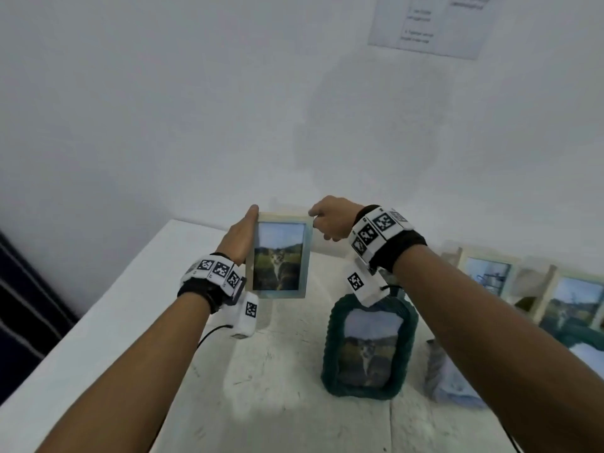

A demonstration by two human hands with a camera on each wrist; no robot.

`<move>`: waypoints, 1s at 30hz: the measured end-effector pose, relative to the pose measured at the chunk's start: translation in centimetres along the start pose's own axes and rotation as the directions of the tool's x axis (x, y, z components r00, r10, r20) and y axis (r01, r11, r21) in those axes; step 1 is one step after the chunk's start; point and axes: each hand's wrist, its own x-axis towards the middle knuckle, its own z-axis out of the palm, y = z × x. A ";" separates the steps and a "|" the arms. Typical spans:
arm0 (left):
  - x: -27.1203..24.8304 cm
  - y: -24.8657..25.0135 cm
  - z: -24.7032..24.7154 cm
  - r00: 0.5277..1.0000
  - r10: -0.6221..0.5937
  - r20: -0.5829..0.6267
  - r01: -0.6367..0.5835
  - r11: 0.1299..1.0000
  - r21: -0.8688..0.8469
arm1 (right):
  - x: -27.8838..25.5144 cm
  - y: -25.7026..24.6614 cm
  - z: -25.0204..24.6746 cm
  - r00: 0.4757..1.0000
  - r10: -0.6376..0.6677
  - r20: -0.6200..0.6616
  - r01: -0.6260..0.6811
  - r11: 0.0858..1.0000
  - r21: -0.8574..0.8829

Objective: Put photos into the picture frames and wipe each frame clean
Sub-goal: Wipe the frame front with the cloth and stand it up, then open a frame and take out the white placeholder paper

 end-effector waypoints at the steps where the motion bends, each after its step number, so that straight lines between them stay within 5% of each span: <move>1: 0.3 -0.3 0.3 1.000 -0.015 0.008 0.015 1.000 -0.011 | 0.7 0.0 0.3 0.999 0.022 0.024 -0.022 1.000 0.002; 12: 2.9 -4.0 1.4 0.994 -0.105 0.039 0.104 0.994 0.024 | 3.2 0.4 2.3 0.990 0.077 0.122 -0.064 0.992 -0.109; 19: 3.3 -4.0 0.7 0.991 -0.124 0.047 0.120 0.990 0.072 | 2.1 1.8 1.1 0.992 0.077 0.105 -0.080 0.996 0.026; 22: 3.4 -3.4 0.3 0.990 0.064 -0.125 -0.034 0.973 0.226 | 1.2 3.8 -0.7 0.995 0.084 0.047 -0.091 0.981 0.170; 26: 3.1 -0.8 0.8 0.843 0.408 -0.351 -0.314 0.902 0.295 | -0.6 8.1 -3.6 0.989 0.145 -0.031 -0.130 0.950 0.283; 28: 2.4 1.5 2.1 0.772 0.539 -0.337 -0.440 0.836 0.329 | -1.5 10.5 -4.4 0.972 0.221 -0.077 -0.188 0.935 0.301; 30: 1.8 4.0 3.9 0.769 0.599 -0.223 -0.529 0.792 0.306 | -2.3 12.7 -4.6 0.945 0.305 -0.116 -0.259 0.918 0.301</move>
